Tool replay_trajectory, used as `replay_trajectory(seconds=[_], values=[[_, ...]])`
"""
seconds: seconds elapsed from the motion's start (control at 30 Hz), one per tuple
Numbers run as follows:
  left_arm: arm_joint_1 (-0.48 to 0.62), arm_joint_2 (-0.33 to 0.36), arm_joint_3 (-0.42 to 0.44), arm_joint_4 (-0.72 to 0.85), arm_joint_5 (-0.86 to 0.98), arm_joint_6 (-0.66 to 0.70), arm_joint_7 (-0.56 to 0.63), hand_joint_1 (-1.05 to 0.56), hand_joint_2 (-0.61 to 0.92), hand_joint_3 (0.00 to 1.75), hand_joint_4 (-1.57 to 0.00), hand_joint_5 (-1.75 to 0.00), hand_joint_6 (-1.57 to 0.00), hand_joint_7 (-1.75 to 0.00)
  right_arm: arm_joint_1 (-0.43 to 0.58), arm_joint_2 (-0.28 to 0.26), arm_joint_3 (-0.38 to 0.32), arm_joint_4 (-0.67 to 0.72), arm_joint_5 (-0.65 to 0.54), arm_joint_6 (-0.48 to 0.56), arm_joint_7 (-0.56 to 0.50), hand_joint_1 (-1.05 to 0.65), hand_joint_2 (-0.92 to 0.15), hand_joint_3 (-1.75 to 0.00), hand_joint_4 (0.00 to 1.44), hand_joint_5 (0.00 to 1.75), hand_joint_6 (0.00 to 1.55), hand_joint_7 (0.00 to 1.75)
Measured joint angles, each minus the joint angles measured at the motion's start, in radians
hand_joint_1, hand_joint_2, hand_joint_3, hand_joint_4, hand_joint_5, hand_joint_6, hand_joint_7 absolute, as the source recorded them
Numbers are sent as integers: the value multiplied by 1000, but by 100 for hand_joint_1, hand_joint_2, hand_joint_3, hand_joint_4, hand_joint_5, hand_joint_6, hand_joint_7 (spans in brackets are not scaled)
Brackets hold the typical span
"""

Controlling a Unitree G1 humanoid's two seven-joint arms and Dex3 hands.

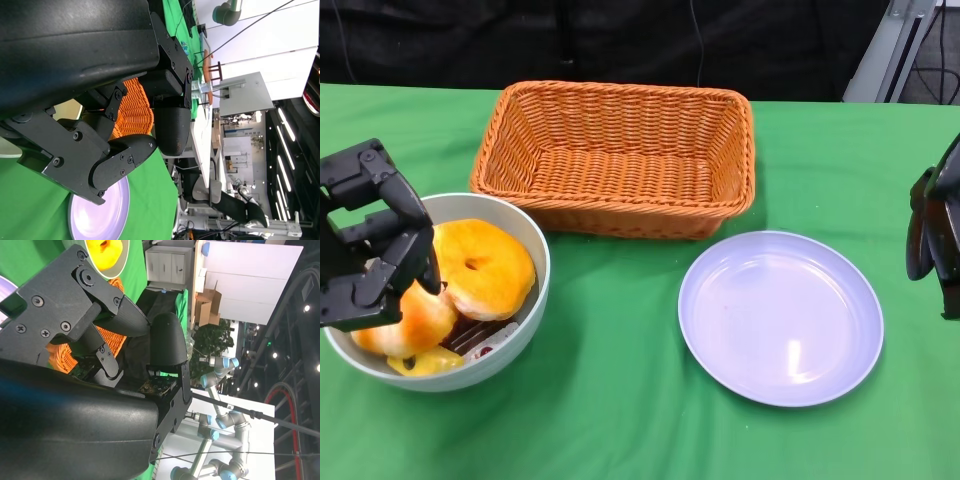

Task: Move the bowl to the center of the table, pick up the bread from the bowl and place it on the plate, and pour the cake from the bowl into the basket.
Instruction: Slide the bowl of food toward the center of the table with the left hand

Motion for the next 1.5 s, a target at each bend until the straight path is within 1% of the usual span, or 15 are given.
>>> replay_trajectory(seconds=[0.17,0.33,0.53,0.93,0.97,1.03,1.07,1.1,1.17,1.23,1.3,1.37,1.43,1.47,1.5], values=[[0,1,0,0,-1,0,0,-19,54,118,-79,-175,-70,-153,0,0,0,0,-1,0,2,-29,-35,-143,93,175,65,166],[5,2,0,2,-3,-4,-1,-18,53,119,-81,-175,-71,-153,9,0,2,3,-8,-27,8,-30,-31,-144,96,175,68,167],[9,2,0,7,-2,-16,-4,-18,51,121,-82,-175,-73,-152,12,3,8,3,-20,-35,1,-32,-29,-145,97,175,71,166],[13,2,0,8,-2,-18,-4,-17,51,122,-81,-175,-72,-152,17,7,8,5,-23,-37,2,-31,-29,-144,96,175,71,164],[13,1,0,8,-2,-18,1,-18,54,114,-80,-172,-75,-144,18,7,8,5,-23,-37,1,-32,-29,-144,95,175,70,164],[13,-6,5,8,1,-19,32,-18,57,108,-79,-171,-77,-139,21,11,8,5,-23,-37,-1,-32,-29,-143,95,175,70,163],[13,-14,9,8,24,-31,64,-19,65,98,-80,-163,-77,-128,24,13,9,5,-24,-37,-3,-32,-30,-143,95,175,69,163],[12,-26,17,11,57,-52,111,-20,68,92,-80,-160,-77,-123,25,14,11,5,-27,-37,-5,-32,-30,-143,95,175,69,164],[8,-42,33,22,109,-84,185,-20,72,88,-80,-157,-77,-120,31,16,16,5,-36,-37,-7,-32,-31,-143,94,175,68,164],[-4,-53,44,38,161,-110,262,-20,75,80,-74,-154,-73,-118,35,16,23,5,-43,-38,-8,-32,-31,-143,95,175,68,165],[-19,-57,59,56,197,-124,330,-22,73,75,-70,-151,-71,-117,36,16,31,5,-46,-39,-8,-31,-32,-145,95,175,68,166],[-34,-57,73,69,217,-127,368,-22,73,74,-70,-151,-71,-116,38,16,38,5,-47,-39,-8,-31,-31,-145,95,175,68,166],[-40,-57,76,74,219,-131,377,-23,73,73,-69,-151,-71,-115,39,16,39,5,-47,-40,-8,-31,-31,-145,95,175,67,167],[-45,-57,76,88,227,-145,378,-23,74,70,-73,-144,-75,-104,39,16,40,5,-48,-40,-10,-31,-30,-145,95,175,68,167],[-56,-53,79,116,240,-163,387,-24,75,69,-74,-141,-77,-99,39,18,42,5,-49,-40,-13,-30,-30,-145,95,175,68,167]])
